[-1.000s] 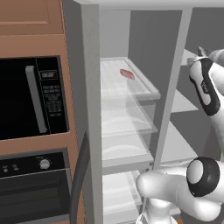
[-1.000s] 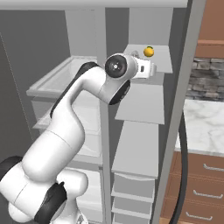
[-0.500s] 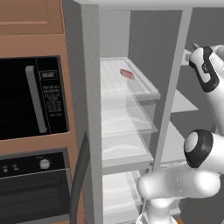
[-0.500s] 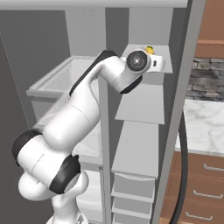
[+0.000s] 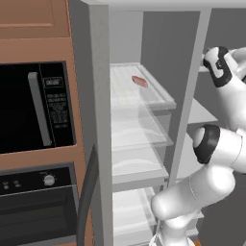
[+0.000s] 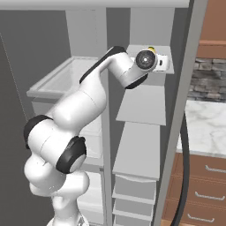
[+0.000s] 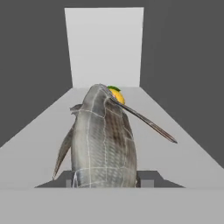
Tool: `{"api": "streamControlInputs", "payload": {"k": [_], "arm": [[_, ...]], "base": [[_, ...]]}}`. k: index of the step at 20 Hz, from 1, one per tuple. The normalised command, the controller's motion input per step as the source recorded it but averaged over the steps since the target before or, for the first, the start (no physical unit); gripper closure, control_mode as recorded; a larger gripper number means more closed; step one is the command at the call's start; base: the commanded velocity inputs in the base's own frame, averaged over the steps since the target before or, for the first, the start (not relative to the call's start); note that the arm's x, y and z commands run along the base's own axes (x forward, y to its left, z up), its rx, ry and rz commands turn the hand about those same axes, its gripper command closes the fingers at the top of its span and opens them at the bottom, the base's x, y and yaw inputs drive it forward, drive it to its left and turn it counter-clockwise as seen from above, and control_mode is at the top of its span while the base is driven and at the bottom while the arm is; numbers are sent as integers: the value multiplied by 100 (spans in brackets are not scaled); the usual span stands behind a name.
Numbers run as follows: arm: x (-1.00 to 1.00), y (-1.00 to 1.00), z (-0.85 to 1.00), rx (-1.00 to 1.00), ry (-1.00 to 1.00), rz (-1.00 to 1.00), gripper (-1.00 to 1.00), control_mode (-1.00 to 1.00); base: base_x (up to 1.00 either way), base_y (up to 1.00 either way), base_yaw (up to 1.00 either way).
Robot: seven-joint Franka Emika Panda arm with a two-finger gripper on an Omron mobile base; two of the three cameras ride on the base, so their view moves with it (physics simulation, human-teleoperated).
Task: There's a fish in the fridge that needs to be moved to the freezer for freezing. Pick up the fish from the fridge, place it on any shelf in the freezer, and close the fridge and freezer doors when done.
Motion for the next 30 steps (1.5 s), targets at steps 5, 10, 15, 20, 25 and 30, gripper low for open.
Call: {"api": "streamControlInputs", "payload": {"k": [5, 10, 15, 20, 25, 30], "arm": [[45, -12, -11, 1, 0, 0, 100, -100], [61, -20, 0, 6, 13, 0, 100, -100], [58, -26, 0, 5, 13, 0, 100, -100], [35, -6, -2, 1, 4, 0, -100, -100], [28, 0, 0, 0, -5, 0, -100, -100], [-4, 0, 2, 1, -3, -1, -100, -100]], "base": [[0, 0, 0], [0, 0, 0], [0, 0, 0], [0, 0, 0], [0, 0, 0], [0, 0, 0]]}}
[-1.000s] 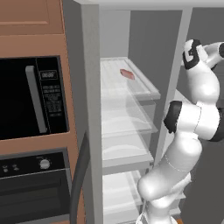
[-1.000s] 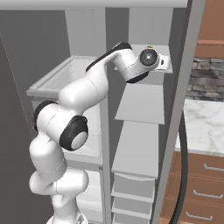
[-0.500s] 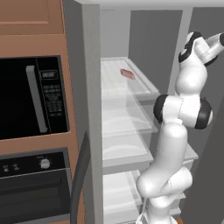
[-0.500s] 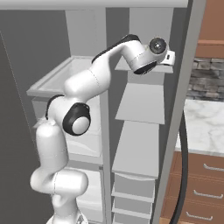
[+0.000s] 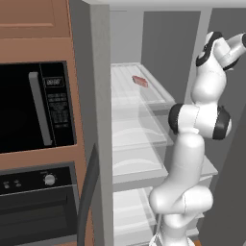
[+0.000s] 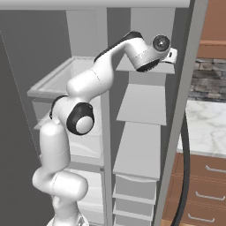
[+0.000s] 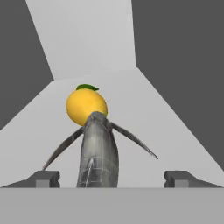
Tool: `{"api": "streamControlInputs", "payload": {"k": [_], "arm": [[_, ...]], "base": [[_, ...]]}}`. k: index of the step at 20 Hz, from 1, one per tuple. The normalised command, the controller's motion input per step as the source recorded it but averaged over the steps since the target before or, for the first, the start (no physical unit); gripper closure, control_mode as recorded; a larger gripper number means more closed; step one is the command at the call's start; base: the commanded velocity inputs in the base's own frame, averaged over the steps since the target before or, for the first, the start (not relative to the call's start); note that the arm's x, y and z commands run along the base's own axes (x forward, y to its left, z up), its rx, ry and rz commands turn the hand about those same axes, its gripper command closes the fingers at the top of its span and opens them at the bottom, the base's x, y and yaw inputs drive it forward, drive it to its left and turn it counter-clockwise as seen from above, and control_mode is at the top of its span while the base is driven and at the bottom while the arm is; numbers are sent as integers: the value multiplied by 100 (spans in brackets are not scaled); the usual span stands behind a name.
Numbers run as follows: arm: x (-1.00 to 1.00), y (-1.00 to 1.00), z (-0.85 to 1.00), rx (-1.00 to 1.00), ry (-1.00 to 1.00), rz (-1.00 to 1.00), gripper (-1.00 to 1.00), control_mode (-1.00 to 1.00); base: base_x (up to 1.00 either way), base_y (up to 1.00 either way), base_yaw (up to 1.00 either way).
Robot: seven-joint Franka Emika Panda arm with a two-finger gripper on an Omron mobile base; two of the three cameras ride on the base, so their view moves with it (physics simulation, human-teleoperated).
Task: There's a fish in the fridge that needs to be moved to the freezer for freezing. Pick up the fish from the fridge, place it on any shelf in the freezer, and close the fridge and freezer doors when done.
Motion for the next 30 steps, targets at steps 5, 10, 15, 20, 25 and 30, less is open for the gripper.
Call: {"api": "streamControlInputs", "payload": {"k": [5, 10, 15, 20, 25, 30], "arm": [[-22, 2, 10, 1, -2, -3, -100, -100], [-31, 4, 10, 0, -4, -5, -100, -100], [-73, 28, 4, 0, -14, -6, -100, -100], [-100, 80, 1, -5, -17, -2, -100, -100], [-100, 69, 16, -15, -5, -8, -100, -100], [-86, 44, 24, -5, 0, -14, -100, -100]], "base": [[0, 0, 0], [0, 0, 0], [0, 0, 0], [0, 0, 0], [0, 0, 0], [0, 0, 0]]}}
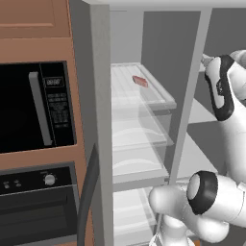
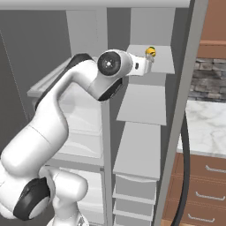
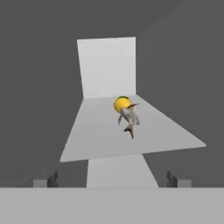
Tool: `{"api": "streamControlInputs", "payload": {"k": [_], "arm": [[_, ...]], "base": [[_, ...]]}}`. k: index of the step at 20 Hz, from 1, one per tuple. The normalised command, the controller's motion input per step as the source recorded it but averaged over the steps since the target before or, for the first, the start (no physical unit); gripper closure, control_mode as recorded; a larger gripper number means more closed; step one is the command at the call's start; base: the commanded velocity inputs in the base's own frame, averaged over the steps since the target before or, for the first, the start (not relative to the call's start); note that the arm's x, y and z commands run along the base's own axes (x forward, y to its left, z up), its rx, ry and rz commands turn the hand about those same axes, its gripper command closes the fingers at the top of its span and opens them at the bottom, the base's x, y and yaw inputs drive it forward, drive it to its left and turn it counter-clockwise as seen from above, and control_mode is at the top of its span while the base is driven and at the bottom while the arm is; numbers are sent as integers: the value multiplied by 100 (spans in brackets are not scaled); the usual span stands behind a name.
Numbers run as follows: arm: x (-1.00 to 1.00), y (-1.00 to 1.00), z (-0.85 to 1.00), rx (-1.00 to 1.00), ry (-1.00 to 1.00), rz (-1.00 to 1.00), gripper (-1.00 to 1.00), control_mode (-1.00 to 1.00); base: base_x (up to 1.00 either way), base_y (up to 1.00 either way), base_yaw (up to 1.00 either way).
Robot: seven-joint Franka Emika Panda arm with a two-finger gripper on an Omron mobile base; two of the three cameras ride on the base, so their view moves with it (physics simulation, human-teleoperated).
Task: There's a fish in the fridge that needs to be moved to the freezer for freezing. Pick up the fish from the fridge, place it on any shelf in the freezer, and close the fridge and freezer doors when done.
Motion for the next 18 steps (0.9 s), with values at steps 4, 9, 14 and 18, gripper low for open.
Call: {"api": "streamControlInputs", "payload": {"k": [4, 9, 14, 18], "arm": [[-77, 69, 0, 0, -1, 0, -100, -100], [-78, 45, 0, 0, -3, 0, -100, -100], [-22, 5, -2, 1, -2, 0, -100, -100], [-97, 39, 0, 1, -5, 0, -100, -100]], "base": [[0, 0, 0], [0, 0, 0], [0, 0, 0], [0, 0, 0]]}}
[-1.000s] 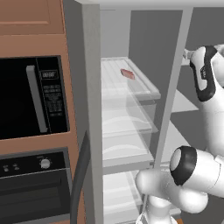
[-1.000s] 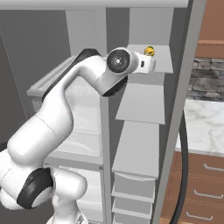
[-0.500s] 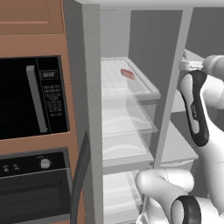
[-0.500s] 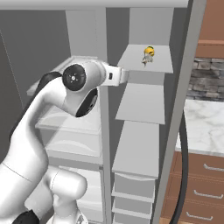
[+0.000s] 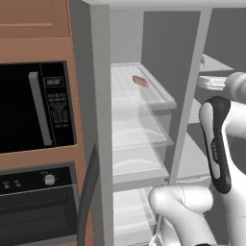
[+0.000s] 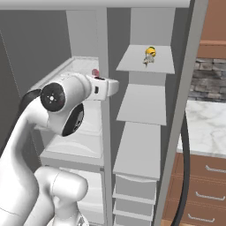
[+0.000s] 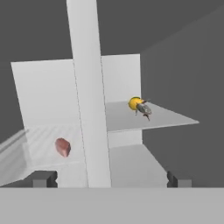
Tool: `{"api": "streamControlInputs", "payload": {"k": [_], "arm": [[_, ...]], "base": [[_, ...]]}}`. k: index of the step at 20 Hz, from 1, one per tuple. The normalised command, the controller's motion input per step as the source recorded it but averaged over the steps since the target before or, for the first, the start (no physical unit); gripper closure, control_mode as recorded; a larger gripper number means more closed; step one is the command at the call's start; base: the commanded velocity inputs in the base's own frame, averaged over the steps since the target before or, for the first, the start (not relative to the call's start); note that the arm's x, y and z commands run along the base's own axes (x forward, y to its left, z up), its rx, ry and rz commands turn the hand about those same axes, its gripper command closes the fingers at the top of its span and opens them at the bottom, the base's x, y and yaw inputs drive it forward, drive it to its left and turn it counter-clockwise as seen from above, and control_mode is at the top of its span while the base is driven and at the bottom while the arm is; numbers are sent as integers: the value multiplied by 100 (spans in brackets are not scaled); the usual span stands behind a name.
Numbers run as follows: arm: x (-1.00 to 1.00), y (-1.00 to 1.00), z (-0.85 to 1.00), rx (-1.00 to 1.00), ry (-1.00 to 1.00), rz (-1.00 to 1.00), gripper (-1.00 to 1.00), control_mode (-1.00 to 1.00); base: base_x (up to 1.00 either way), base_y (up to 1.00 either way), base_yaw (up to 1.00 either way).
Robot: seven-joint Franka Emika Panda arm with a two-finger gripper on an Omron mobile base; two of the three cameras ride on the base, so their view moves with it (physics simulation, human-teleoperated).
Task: There's a fish in the fridge that needs to be moved to the freezer for freezing. Pick up the fish from the fridge, place it on any shelf in the freezer, and close the fridge and freezer doors when done.
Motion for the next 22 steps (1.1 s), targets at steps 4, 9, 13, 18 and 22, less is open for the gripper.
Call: {"api": "streamControlInputs", "payload": {"k": [4, 9, 13, 18, 22], "arm": [[-77, 35, 0, 0, 0, 0, -100, -100], [-71, 45, 0, 0, 7, 0, -100, -100], [-67, 56, 0, 0, 12, -13, -100, -100], [-87, 33, -1, 0, 8, -11, -100, -100], [-58, -8, 0, 0, 4, 2, -100, -100]], "base": [[0, 0, 0], [0, 0, 0], [0, 0, 0], [0, 0, 0], [0, 0, 0]]}}
